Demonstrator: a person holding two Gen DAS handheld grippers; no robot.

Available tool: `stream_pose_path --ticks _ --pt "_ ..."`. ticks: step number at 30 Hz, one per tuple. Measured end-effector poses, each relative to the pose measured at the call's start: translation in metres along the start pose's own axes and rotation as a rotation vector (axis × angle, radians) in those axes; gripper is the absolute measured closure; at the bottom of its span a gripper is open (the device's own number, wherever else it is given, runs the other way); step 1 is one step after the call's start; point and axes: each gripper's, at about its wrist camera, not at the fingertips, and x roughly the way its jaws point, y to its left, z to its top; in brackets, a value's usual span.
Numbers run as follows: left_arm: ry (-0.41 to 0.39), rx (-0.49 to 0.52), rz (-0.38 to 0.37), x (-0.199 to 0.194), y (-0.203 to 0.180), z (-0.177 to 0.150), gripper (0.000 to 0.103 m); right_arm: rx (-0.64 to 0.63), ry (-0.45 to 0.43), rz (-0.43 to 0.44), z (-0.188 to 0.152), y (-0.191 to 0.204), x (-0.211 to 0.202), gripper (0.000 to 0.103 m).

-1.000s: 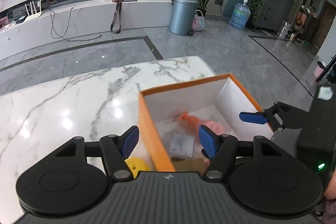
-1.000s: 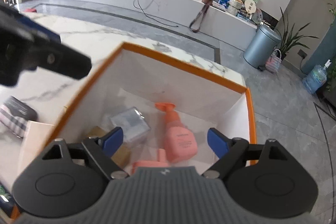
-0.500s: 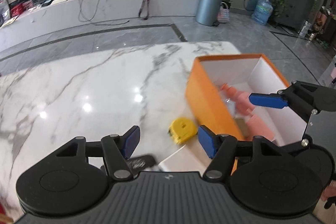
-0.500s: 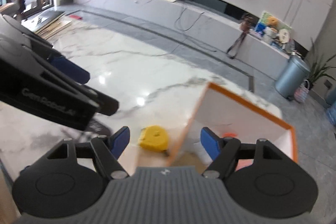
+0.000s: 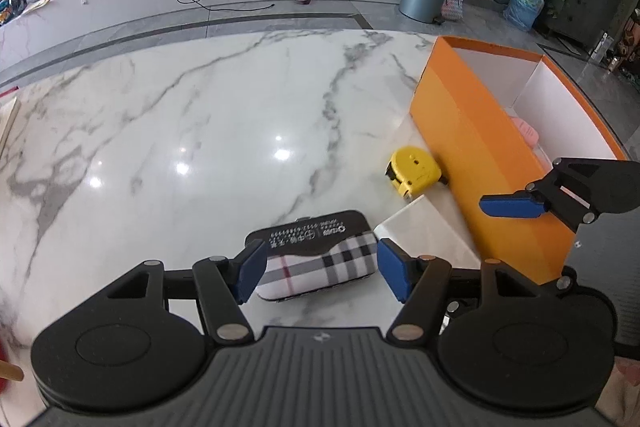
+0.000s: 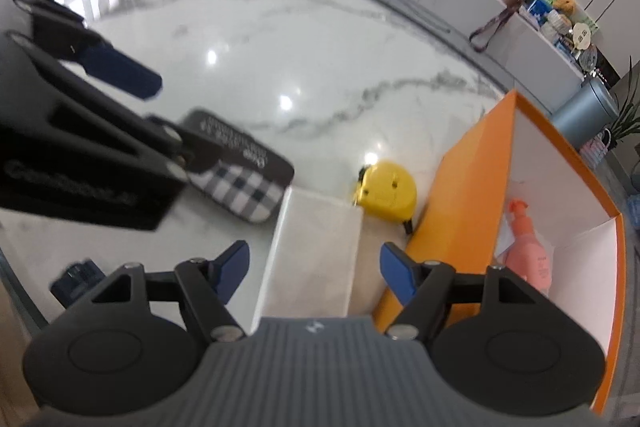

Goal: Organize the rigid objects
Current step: 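Move both grippers back to the plaid case and white rectangular box, then grasp the white rectangular box with the right gripper while the left grasps the plaid case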

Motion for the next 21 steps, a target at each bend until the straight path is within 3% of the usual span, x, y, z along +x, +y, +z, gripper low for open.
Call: stream_pose_path --ticks 10,21 --pt "0.006 -0.005 -0.037 0.010 0.011 -0.009 0.028 -0.053 0.101 -0.040 0.003 0.005 0.014 0.027" --pt "0.032 0.010 0.013 0.022 0.018 -0.011 0.028 -0.139 0.162 -0.028 0.004 0.019 0.028 0.036"
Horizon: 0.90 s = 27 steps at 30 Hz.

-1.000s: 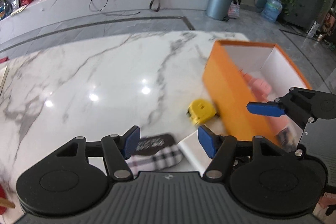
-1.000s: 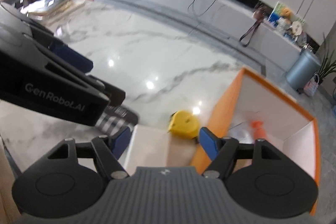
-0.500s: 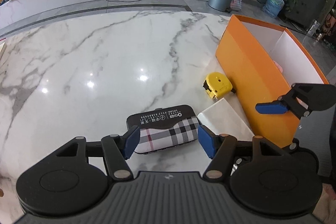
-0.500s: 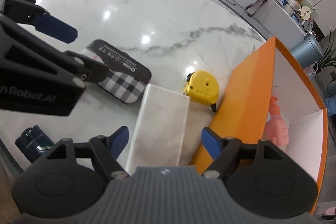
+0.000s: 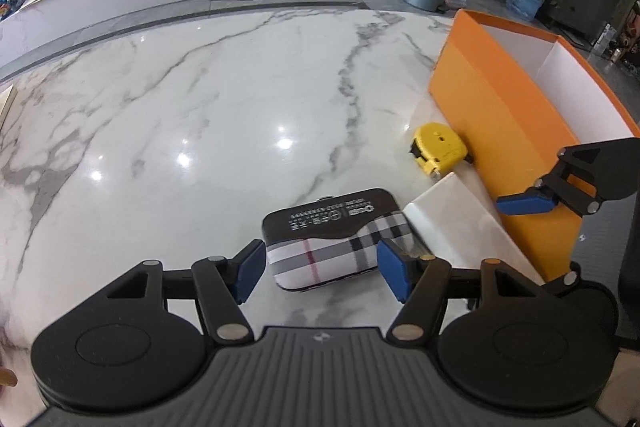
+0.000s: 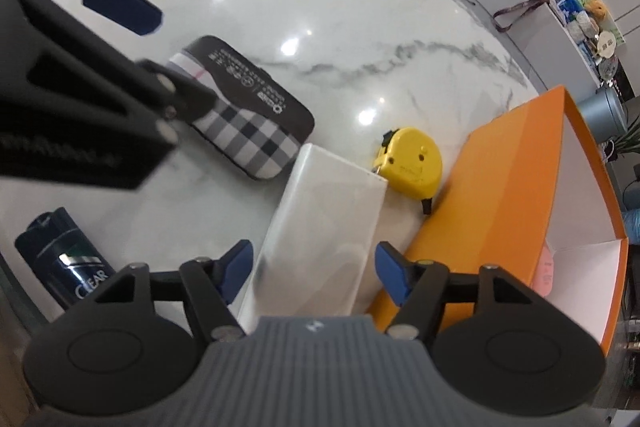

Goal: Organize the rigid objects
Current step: 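Grasp the white rectangular box with the right gripper while the left grasps the plaid case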

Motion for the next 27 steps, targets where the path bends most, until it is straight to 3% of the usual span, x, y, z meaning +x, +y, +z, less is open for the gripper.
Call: stream_pose_path --ticks 8,17,27 --pt "0.054 -0.058 0.012 0.011 0.012 0.000 0.027 0.044 0.028 0.035 0.000 -0.006 0.013 0.036" --pt "0.063 -0.016 0.012 0.014 0.005 -0.001 0.027 0.086 0.003 0.049 0.001 -0.011 0.018 0.037" --pt "0.089 0.014 0.047 0.021 0.005 0.000 0.028 0.135 -0.033 0.076 0.024 -0.013 0.025 0.038"
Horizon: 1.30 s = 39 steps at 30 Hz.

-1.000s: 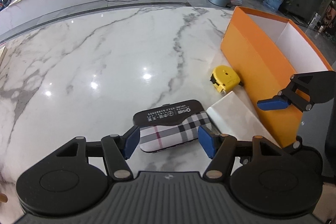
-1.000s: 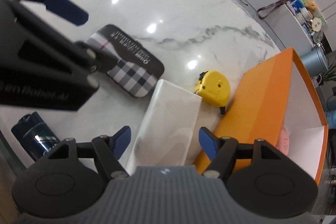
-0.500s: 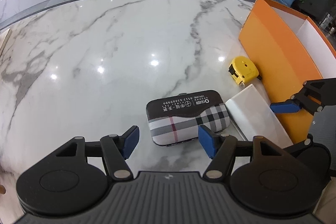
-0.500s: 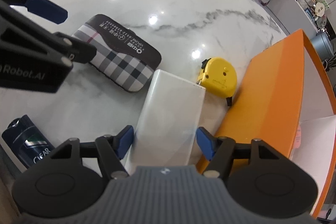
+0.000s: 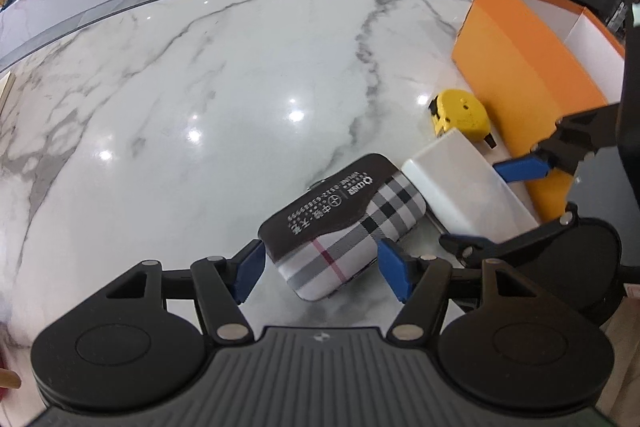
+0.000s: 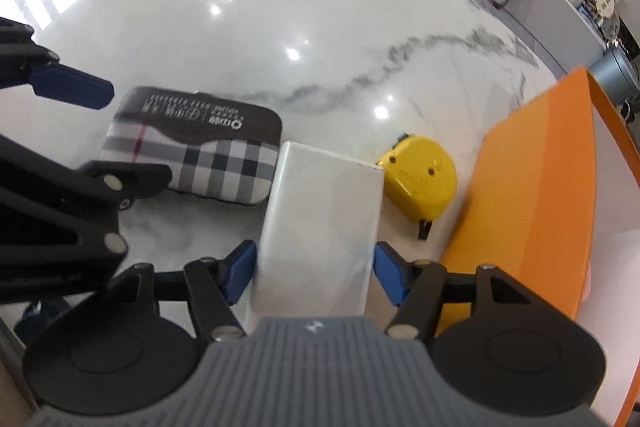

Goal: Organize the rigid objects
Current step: 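Grasp the white rectangular box with the right gripper while the left grasps the plaid case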

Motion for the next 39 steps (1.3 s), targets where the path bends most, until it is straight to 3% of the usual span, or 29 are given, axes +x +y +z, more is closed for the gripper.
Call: stream_pose_path --ticks 10,16,21,25,31,34,39 --pt "0.046 -0.019 0.030 0.003 0.020 0.004 0.026 -0.028 -0.018 0.050 0.015 0.002 0.003 0.039" --pt "0.079 0.071 0.020 0.005 0.014 0.003 0.025 -0.013 0.016 0.064 0.009 -0.007 0.005 0.039" --pt "0.034 0.151 0.059 0.007 0.005 0.005 0.022 -0.020 0.033 0.066 0.005 -0.006 0.004 0.034" --pt "0.029 0.191 0.031 0.015 -0.002 0.007 0.017 -0.026 0.044 0.065 0.001 -0.007 0.002 0.032" --pt "0.039 0.177 -0.001 0.031 -0.004 0.009 0.013 0.010 0.072 0.094 -0.002 -0.015 0.005 0.030" --pt "0.052 0.162 -0.001 0.038 -0.001 0.010 0.016 0.043 0.077 0.136 -0.003 -0.019 0.005 0.040" --pt "0.073 0.125 -0.004 0.035 0.003 0.009 0.022 0.048 0.039 0.139 -0.003 -0.014 0.004 0.041"
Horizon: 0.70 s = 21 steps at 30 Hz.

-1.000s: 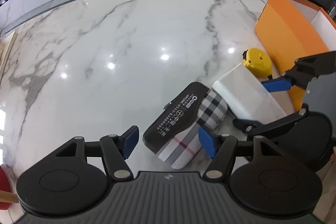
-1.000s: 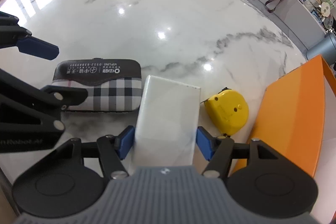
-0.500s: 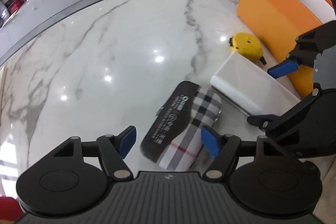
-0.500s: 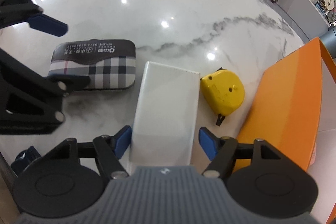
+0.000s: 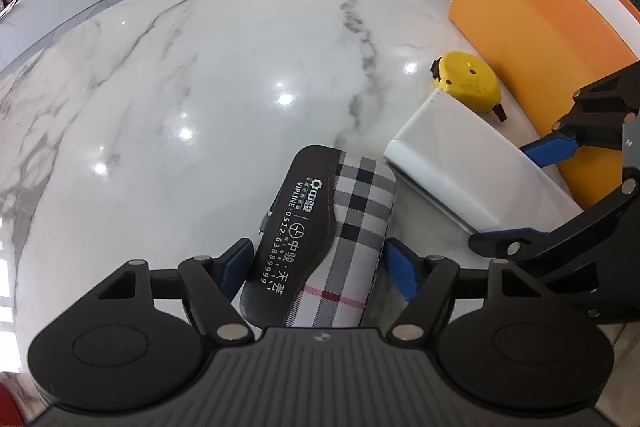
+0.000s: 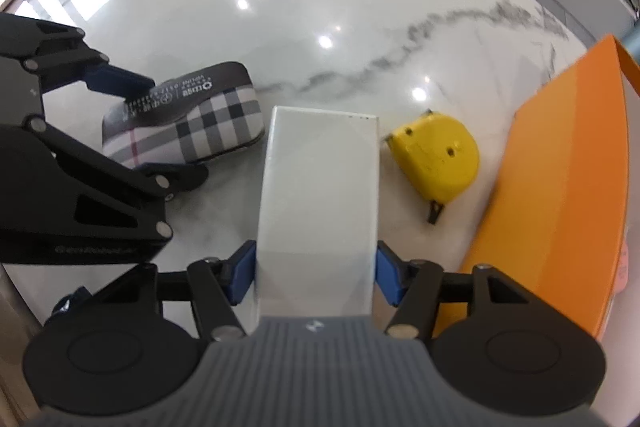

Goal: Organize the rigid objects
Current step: 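Grasp the white rectangular box with the right gripper while the left grasps the plaid case, then carry the white box with the right gripper while the left carries the plaid case over the orange box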

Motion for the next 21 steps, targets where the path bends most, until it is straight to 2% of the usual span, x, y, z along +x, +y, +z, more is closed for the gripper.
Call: stream_pose_path --ticks 6,7,9,13,15,18,21 --pt "0.058 -0.152 0.043 -0.005 0.023 -0.007 0.022 -0.024 -0.038 0.014 0.010 0.014 0.001 0.040" --pt "0.056 -0.162 0.041 -0.005 0.025 -0.008 0.022 -0.028 -0.034 0.009 0.012 0.016 0.001 0.039" --pt "0.048 -0.162 0.043 -0.004 0.025 -0.008 0.017 -0.040 -0.029 0.003 0.010 0.017 -0.001 0.029" --pt "0.031 -0.128 0.053 -0.003 0.018 -0.008 0.012 -0.043 -0.019 -0.008 0.004 0.015 -0.005 0.028" --pt "0.030 -0.128 0.050 -0.003 0.019 -0.007 0.011 -0.033 -0.016 -0.002 0.003 0.013 -0.004 0.030" --pt "0.026 -0.126 0.042 -0.003 0.020 -0.007 0.023 -0.005 -0.015 0.029 0.001 0.011 0.000 0.041" --pt "0.023 -0.122 0.044 -0.006 0.018 -0.008 0.024 0.015 -0.033 0.034 0.001 0.012 0.001 0.042"
